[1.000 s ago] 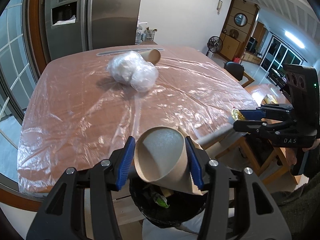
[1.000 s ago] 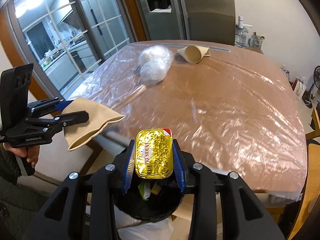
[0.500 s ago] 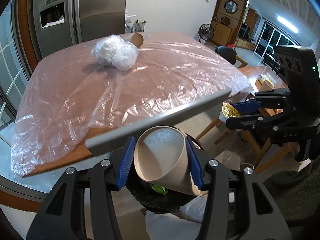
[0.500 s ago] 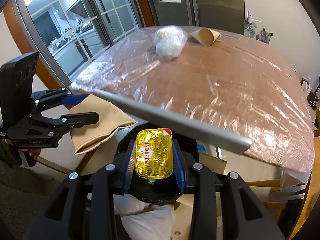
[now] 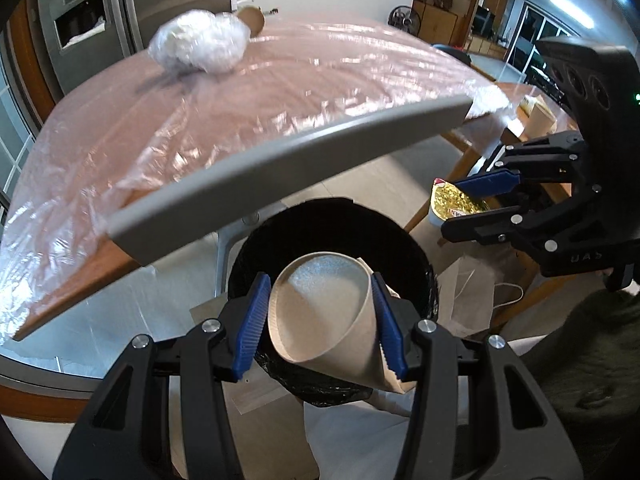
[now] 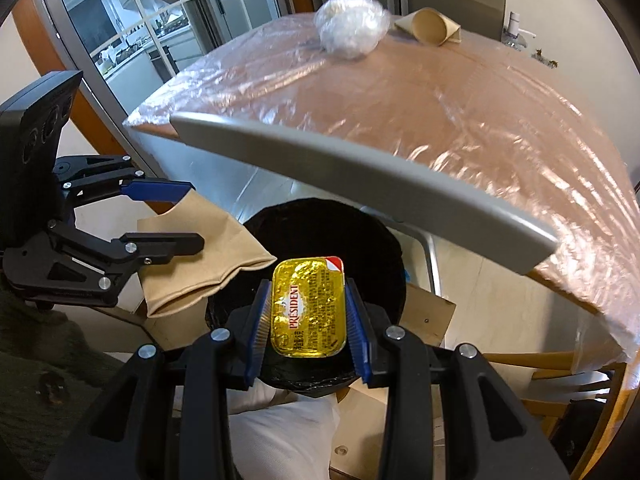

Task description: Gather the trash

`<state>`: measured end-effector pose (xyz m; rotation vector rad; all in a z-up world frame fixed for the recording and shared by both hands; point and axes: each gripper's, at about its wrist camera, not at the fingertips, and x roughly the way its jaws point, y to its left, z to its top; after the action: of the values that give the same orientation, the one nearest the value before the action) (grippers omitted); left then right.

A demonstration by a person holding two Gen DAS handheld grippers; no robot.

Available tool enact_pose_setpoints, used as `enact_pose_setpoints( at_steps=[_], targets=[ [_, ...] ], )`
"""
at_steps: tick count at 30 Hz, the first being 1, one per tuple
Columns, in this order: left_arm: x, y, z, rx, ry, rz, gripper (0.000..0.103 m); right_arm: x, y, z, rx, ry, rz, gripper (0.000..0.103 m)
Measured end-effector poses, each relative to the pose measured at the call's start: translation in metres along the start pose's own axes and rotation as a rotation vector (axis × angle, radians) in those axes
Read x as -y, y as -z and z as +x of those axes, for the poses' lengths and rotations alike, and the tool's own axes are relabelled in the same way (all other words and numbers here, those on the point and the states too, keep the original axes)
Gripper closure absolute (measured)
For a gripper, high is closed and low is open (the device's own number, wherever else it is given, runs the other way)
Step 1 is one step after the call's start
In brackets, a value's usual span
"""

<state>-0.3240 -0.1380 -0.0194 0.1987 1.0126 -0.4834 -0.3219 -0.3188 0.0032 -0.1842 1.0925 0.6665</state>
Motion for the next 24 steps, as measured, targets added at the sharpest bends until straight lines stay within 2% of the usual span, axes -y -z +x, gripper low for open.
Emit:
enact_pose_setpoints(
  at_steps=[24],
  targets=[
    [-0.009,0.011,0.054,-0.083,-0.033,0.013,0.052,-0.005,0.006,0.064,-0.079,0.048,-0.058,0.068]
  ],
)
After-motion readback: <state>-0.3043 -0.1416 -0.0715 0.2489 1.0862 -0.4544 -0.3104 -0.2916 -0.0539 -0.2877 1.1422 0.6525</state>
